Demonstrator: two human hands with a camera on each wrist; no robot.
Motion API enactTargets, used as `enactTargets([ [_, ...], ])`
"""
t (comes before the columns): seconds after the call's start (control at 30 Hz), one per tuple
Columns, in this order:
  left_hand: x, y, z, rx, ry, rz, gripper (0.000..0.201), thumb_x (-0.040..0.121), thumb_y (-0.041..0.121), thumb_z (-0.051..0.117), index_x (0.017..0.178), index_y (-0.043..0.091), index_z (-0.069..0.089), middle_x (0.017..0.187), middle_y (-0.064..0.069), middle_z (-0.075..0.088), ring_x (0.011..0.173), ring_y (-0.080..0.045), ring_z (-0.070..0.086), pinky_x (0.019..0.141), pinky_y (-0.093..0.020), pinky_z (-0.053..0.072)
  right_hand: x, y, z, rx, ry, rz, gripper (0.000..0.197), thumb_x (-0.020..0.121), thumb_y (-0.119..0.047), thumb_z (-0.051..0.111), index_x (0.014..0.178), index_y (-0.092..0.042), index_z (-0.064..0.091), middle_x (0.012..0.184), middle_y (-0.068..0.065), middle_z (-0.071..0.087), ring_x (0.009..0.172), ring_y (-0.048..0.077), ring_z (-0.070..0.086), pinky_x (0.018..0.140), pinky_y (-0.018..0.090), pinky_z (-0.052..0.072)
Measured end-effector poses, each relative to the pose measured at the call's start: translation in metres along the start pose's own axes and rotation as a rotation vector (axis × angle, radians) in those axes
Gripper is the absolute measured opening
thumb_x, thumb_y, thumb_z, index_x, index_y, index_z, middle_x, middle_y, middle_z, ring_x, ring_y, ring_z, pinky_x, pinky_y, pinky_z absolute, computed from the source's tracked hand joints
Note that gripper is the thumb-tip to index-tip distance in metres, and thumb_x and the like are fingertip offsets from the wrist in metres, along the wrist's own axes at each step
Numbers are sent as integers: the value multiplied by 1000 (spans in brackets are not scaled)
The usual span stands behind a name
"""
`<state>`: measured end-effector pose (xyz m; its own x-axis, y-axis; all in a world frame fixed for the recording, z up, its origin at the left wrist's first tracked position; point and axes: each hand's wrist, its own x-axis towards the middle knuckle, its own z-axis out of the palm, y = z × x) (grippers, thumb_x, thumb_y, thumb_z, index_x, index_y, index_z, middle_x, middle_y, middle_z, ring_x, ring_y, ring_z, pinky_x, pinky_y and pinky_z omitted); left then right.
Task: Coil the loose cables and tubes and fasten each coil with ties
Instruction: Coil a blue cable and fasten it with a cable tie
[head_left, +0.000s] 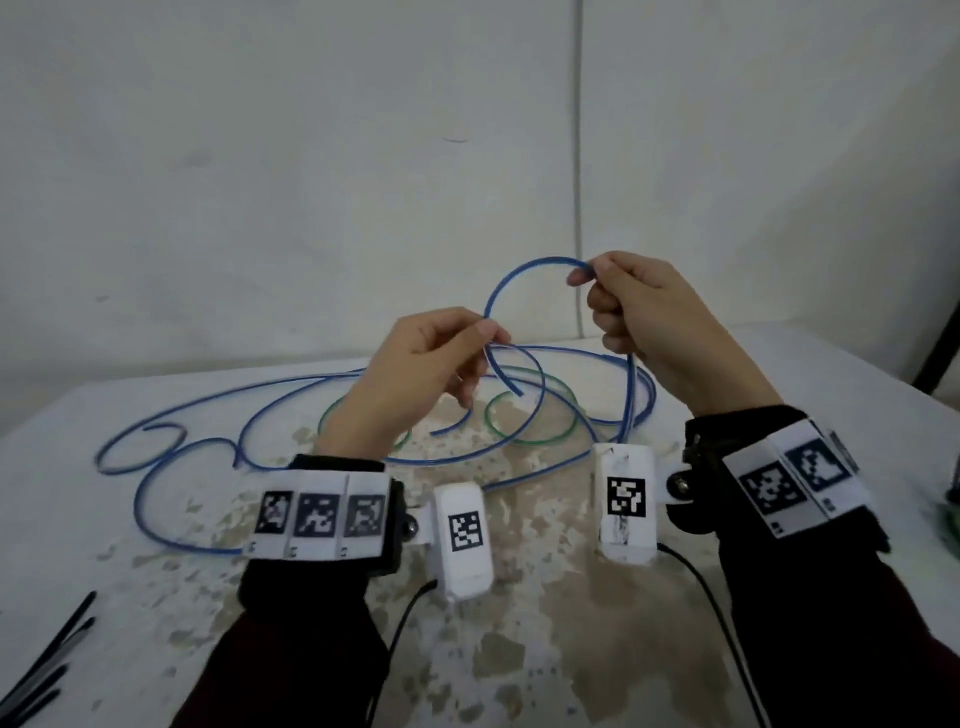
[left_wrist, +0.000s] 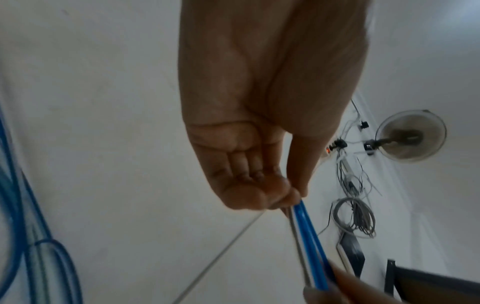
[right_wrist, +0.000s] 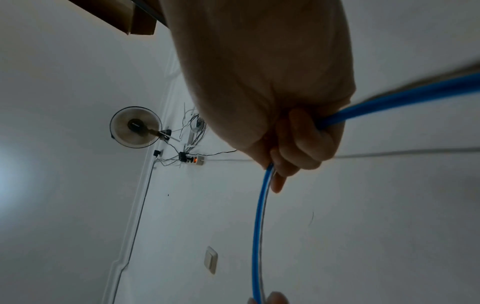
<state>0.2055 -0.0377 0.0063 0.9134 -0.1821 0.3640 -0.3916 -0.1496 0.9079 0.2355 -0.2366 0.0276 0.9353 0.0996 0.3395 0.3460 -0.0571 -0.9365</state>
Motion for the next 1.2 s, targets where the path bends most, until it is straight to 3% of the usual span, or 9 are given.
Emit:
enactTargets([
  [0.17,0,6,-17,-118,148,47,21,98,12,48,83,5,61,59,0,58,52,-14,59,56,-23,52,1,7,21,6,-215,89,34,103,-28,36,91,-10,63,55,-7,31,45,8,24,41,18,25],
  [0.3,0,4,-19,-239,254,82,18,97,10,49,85,4,60,60,0,63,58,-14,65,60,-23,54,-2,10,32,83,-333,139,31,102,-20,39,98,-12,69,67,-1,52,57,10,46,54,22,43],
  [0.4,2,4,-14,-281,288,103,16,96,8,50,85,4,61,62,0,67,62,-15,69,60,-22,54,-3,8,35,222,-330,153,29,100,-19,43,99,-7,69,73,1,56,61,9,52,59,22,48],
  [0.5,3,4,-5,-316,288,112,15,96,8,51,86,2,60,64,-1,69,66,-16,71,61,-21,54,-3,7,41,348,-264,148,26,99,-15,44,97,-4,67,77,3,57,58,8,53,58,19,50],
  [0.63,2,5,-1,-349,296,127,15,96,9,51,88,0,60,67,-2,70,69,-16,71,63,-22,55,-2,5,43,410,-274,135,27,100,-17,43,107,-5,66,75,-2,55,60,7,52,57,19,47],
  [0.77,1,6,1,-273,241,128,11,94,9,55,86,4,61,69,-1,69,69,-16,69,66,-26,55,-3,4,47,480,-225,127,28,100,-24,42,93,-16,69,75,-5,56,65,8,53,60,21,47],
  [0.9,2,1,11,-105,216,148,6,89,11,63,83,10,64,77,-4,66,71,-14,62,69,-26,53,-4,-2,51,601,-250,138,32,100,-31,40,79,-16,58,76,-2,56,72,13,58,65,24,51],
  [1.07,1,4,11,-58,152,161,14,83,15,69,78,9,57,68,9,63,71,-7,61,76,-25,52,-7,-7,52,480,-263,72,31,100,-28,39,79,-13,56,62,-3,48,60,10,48,78,29,45],
  [1.2,-2,8,8,-178,62,170,30,88,29,61,75,3,53,57,7,55,58,-9,52,62,-22,46,-11,-9,55,378,-236,66,19,101,-21,41,95,-9,54,51,-8,41,54,10,42,62,20,42],
])
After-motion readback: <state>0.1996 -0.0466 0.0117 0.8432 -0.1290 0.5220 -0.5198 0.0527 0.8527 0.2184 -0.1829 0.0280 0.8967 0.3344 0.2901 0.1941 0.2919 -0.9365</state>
